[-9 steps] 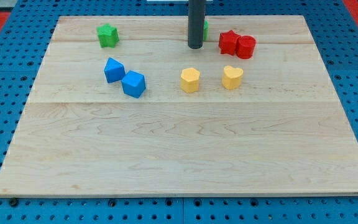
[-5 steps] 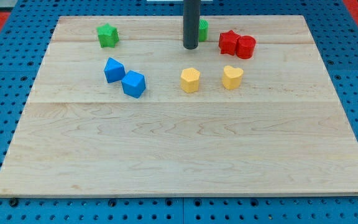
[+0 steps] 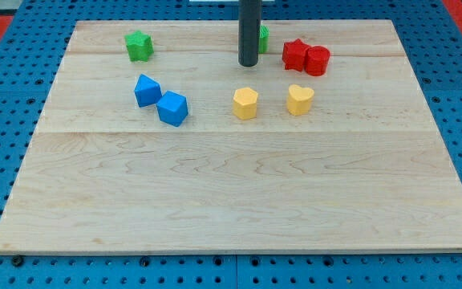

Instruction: Place the red star and the green circle in a diagonal line

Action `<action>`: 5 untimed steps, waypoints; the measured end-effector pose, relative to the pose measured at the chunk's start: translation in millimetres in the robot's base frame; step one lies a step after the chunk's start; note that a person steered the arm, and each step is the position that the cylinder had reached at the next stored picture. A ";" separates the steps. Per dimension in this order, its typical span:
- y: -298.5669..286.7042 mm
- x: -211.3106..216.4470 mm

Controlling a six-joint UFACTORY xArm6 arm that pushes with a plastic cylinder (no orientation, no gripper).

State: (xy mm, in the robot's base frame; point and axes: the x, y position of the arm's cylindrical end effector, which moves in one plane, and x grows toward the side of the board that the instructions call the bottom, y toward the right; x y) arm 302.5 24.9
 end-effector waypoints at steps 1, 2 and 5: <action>-4.3 -7.7; 25.2 -21.9; 21.3 -91.8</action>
State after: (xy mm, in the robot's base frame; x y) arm 210.7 46.2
